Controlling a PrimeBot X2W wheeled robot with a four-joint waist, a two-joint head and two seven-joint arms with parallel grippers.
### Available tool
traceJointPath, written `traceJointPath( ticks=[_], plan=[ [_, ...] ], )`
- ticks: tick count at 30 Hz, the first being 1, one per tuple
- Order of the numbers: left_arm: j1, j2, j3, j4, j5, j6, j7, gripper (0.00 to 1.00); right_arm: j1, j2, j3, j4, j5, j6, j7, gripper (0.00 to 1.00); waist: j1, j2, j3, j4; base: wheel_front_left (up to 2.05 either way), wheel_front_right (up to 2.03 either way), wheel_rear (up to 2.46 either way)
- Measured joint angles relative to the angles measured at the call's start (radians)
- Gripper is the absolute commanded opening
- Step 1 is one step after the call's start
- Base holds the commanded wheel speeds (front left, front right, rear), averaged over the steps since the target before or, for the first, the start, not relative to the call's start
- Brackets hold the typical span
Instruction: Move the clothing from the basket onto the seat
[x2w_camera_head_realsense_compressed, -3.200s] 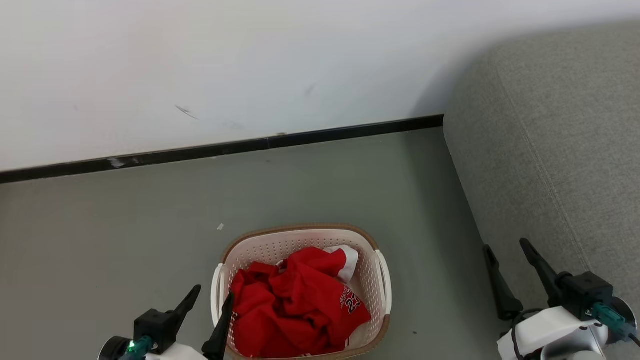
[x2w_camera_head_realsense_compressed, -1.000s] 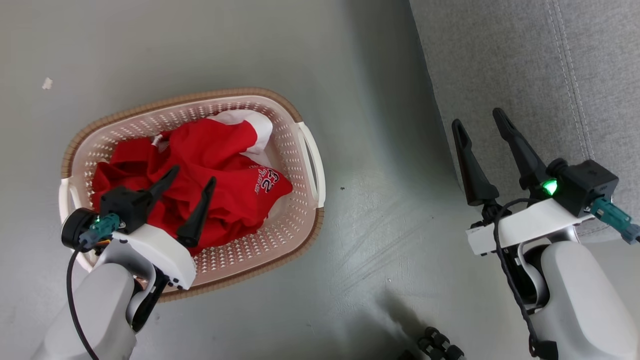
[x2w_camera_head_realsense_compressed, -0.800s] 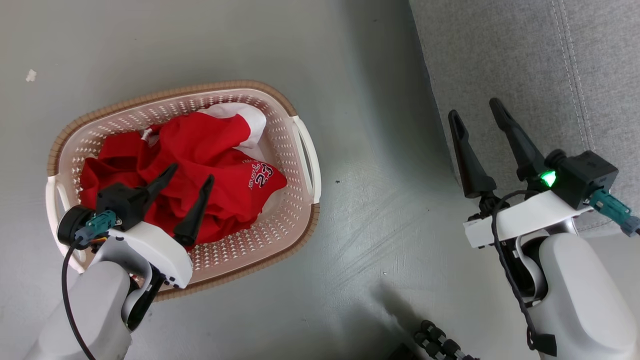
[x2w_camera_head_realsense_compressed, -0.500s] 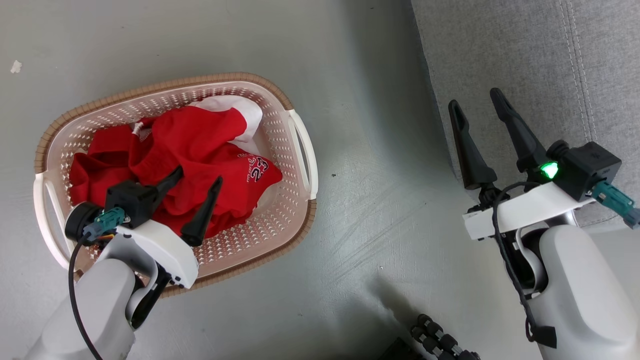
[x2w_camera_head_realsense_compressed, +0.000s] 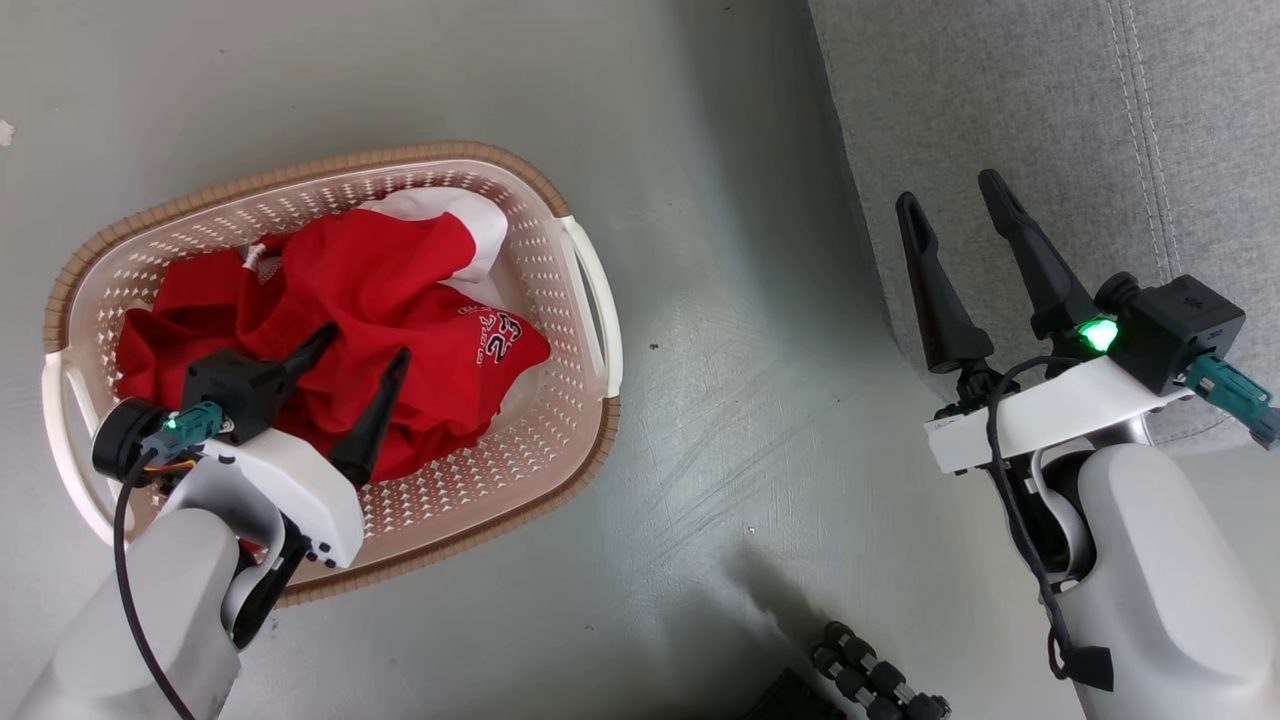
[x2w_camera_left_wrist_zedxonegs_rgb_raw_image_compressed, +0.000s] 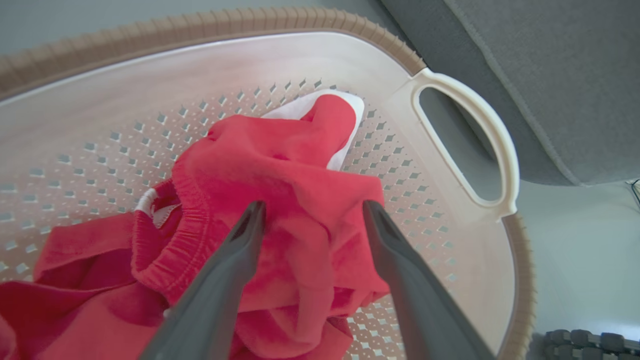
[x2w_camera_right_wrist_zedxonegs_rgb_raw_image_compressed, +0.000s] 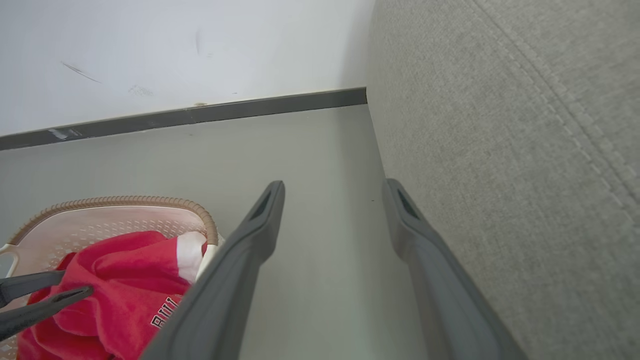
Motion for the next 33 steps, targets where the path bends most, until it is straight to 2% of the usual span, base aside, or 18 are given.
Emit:
traceJointPath(
  ticks=[4,5,6,7,8,9,11,23,33],
  plan=[
    [-0.003,0.0,-0.005,0.014,0.003,0.0,0.002,1.0,0.0,0.0,0.002,0.001,0.0,0.0,0.0,1.0,0.0,0.0,0.004,-0.006,0.0,0.0,0.0],
    [-0.005,0.001,-0.005,0.017,0.005,0.0,0.002,0.98,0.0,0.0,0.003,0.001,0.0,0.0,0.0,1.0,0.0,0.0,0.004,-0.008,0.0,0.0,0.0],
    [-0.007,0.0,-0.005,0.019,0.006,0.0,0.002,0.89,0.0,0.0,0.004,0.001,0.0,0.0,0.0,1.0,-0.0001,0.0,0.005,-0.009,0.0,0.0,0.0],
    [-0.01,0.001,-0.006,0.022,0.01,0.0,0.002,0.8,0.0,0.0,0.004,0.001,0.001,0.0,0.0,1.0,-0.0001,0.0,0.006,-0.01,0.0,0.0,0.0],
    [-0.019,0.001,-0.007,0.03,0.012,0.0,0.004,0.48,0.0,0.0,0.005,0.001,0.005,0.0,0.0,1.0,-0.0001,0.0,0.007,-0.012,0.0,0.0,0.0],
    [-0.025,0.002,-0.008,0.035,0.014,0.0,0.006,0.43,0.0,0.0,0.005,0.0,0.006,0.0,0.0,1.0,-0.0001,0.0,0.008,-0.013,0.0,0.0,0.0],
    [-0.03,0.003,-0.007,0.041,0.017,0.001,0.006,0.0,0.0,0.0,0.005,0.0,0.006,0.0,0.0,1.0,-0.0001,0.0,0.009,-0.015,0.0,0.0,0.0],
    [-0.036,-0.013,-0.005,0.059,0.019,0.001,-0.019,0.0,-0.002,0.0,0.005,0.007,0.006,0.0,0.0,1.0,0.0,0.0,0.005,-0.013,0.0,0.0,0.0],
    [-0.039,-0.013,0.002,0.004,0.019,0.001,-0.075,0.0,-0.063,0.0,0.005,0.012,-0.003,0.0,0.0,1.0,-0.0001,0.0,-0.019,0.009,0.0,0.0,0.0]
  ],
)
